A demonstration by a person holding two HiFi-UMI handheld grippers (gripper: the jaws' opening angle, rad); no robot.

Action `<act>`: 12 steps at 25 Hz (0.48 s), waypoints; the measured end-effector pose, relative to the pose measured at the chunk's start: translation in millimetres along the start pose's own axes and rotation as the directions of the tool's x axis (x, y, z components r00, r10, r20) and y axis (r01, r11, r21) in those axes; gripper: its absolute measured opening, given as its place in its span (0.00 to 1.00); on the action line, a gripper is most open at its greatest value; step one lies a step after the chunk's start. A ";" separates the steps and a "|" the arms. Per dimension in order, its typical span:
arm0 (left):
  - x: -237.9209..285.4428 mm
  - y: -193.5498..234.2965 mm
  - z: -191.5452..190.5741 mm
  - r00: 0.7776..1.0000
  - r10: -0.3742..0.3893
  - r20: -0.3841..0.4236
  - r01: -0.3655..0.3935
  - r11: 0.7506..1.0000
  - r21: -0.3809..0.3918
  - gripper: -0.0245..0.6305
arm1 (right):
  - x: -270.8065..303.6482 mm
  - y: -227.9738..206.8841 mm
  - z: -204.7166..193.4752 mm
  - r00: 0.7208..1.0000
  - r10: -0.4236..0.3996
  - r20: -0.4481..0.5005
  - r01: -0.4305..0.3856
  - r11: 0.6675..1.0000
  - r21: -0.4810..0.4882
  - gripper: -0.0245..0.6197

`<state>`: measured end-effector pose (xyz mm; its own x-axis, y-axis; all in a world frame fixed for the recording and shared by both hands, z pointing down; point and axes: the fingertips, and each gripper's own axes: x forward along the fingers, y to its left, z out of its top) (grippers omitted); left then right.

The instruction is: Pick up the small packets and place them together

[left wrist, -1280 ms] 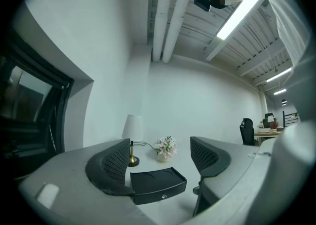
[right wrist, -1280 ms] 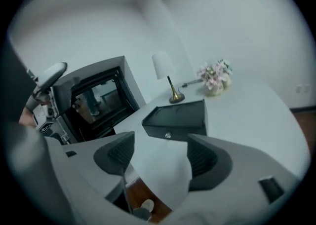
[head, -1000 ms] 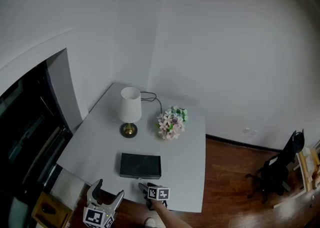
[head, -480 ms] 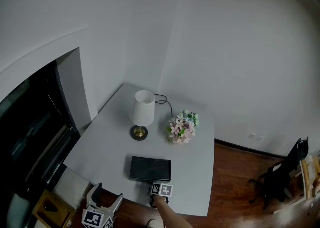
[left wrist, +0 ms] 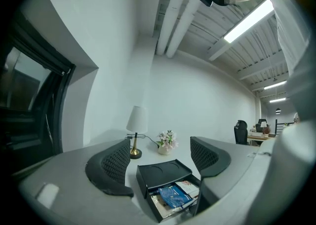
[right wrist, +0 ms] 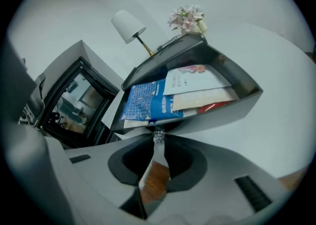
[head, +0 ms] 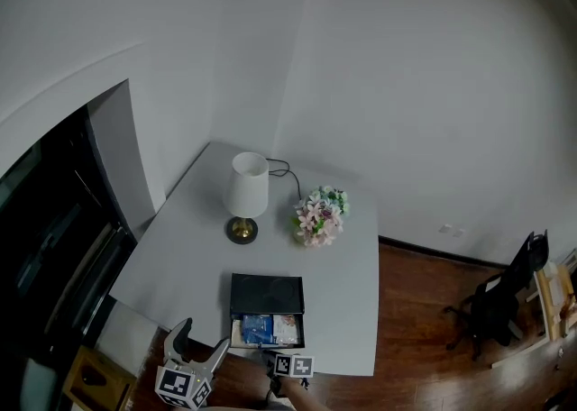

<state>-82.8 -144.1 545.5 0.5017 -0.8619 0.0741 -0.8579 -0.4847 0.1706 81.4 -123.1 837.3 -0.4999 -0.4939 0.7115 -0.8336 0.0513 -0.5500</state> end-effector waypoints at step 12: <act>7.3 -7.7 -7.6 0.999 -0.038 -0.017 0.038 0.999 0.010 0.59 | -41.5 -11.6 0.1 0.997 -0.041 0.066 0.055 0.970 -0.235 0.49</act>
<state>-71.6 -145.5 552.1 0.5357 -0.8402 0.0841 -0.8392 -0.5187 0.1634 111.8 -103.3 814.1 -0.4491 -0.5515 0.7030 -0.8917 0.2270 -0.3916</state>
